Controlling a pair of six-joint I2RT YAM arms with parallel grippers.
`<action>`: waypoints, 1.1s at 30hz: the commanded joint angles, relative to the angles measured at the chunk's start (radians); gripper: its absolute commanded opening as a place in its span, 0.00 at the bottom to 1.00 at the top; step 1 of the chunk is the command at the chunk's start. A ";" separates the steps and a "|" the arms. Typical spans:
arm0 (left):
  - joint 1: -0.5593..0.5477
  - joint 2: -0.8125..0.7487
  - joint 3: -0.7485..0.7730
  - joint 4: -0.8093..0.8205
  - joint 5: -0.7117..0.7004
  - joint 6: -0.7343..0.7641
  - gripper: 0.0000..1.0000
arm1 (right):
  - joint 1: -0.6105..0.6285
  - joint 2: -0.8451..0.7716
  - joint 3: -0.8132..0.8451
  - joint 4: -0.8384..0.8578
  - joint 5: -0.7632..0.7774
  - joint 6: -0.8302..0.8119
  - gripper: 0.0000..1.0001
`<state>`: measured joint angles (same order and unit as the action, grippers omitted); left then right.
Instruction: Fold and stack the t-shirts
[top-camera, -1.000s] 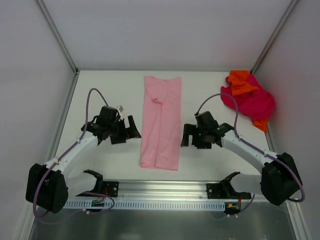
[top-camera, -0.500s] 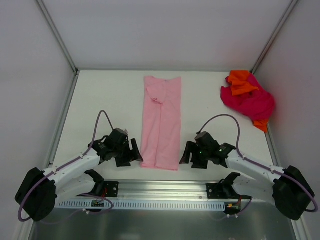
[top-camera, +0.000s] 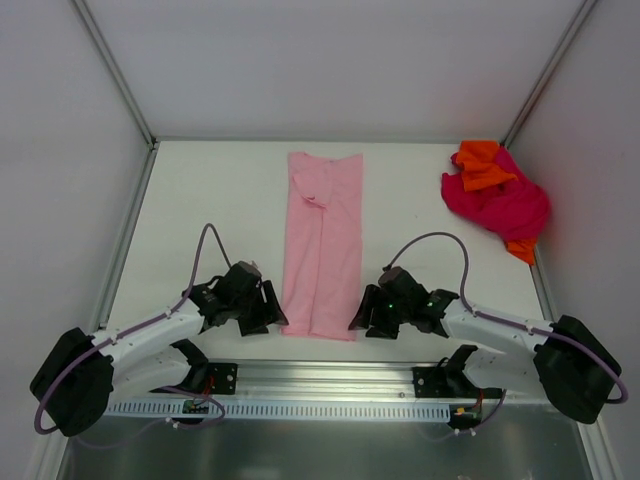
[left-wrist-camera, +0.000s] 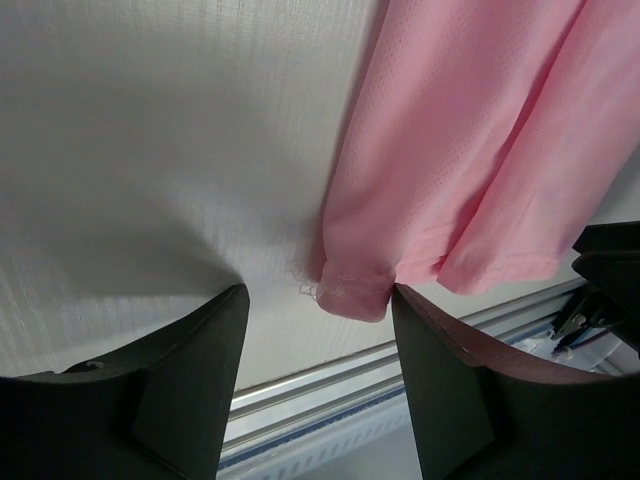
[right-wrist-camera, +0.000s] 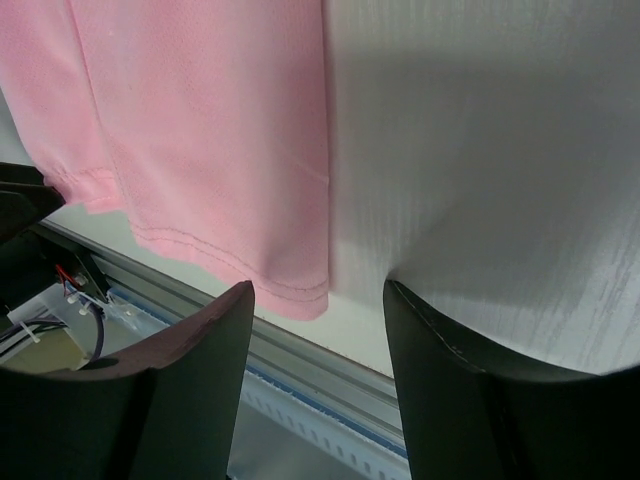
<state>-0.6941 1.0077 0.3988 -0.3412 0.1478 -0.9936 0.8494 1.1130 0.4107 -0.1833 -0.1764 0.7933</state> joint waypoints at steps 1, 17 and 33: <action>-0.012 -0.003 -0.029 0.024 -0.027 -0.017 0.60 | 0.007 0.039 -0.023 -0.013 0.040 0.011 0.59; -0.085 0.094 -0.026 0.067 -0.040 -0.059 0.48 | 0.049 0.076 -0.073 0.012 0.035 0.020 0.52; -0.104 0.152 -0.034 0.099 -0.053 -0.057 0.33 | 0.074 0.120 -0.073 -0.001 0.067 0.004 0.36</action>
<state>-0.7868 1.1255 0.3927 -0.1944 0.1482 -1.0630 0.9161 1.1877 0.3813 -0.0517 -0.2119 0.8337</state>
